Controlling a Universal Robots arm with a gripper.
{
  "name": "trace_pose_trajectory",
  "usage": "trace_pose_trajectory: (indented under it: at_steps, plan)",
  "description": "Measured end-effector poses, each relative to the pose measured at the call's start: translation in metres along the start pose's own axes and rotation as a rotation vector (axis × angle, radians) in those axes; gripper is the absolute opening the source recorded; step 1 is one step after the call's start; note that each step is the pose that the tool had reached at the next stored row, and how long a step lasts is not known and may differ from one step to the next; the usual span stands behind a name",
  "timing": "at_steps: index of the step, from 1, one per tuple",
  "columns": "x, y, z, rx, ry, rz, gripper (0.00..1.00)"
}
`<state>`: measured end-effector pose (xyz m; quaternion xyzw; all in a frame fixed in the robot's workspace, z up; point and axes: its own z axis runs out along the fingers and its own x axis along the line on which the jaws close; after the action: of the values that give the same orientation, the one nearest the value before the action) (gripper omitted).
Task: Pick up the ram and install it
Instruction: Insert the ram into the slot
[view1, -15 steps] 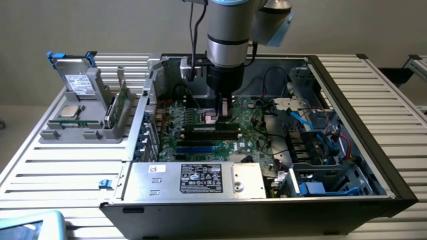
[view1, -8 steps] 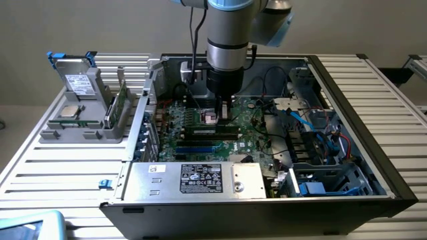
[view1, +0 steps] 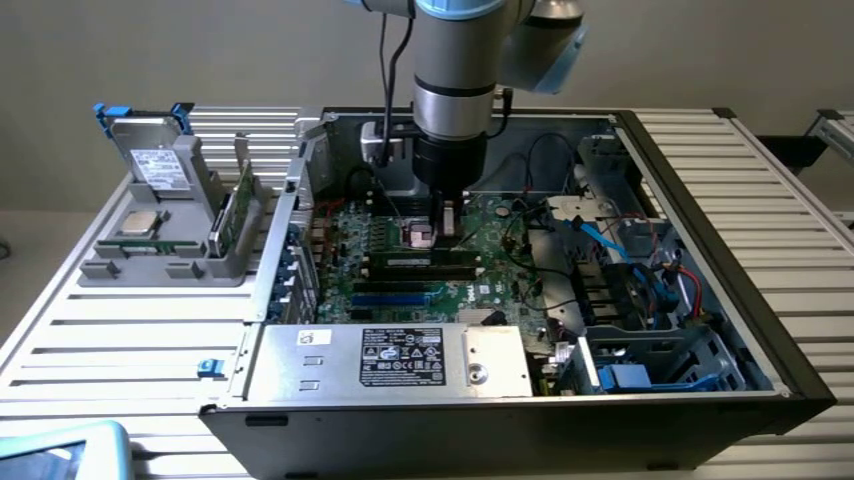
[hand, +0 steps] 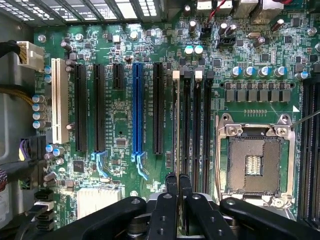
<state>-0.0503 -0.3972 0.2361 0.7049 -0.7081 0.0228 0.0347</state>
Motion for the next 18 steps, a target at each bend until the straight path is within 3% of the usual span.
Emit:
trace_pose_trajectory:
  at_steps: [18]
  plan:
    - [-0.0002,0.0005,0.0028,0.0001,-0.0001,0.0,0.13]
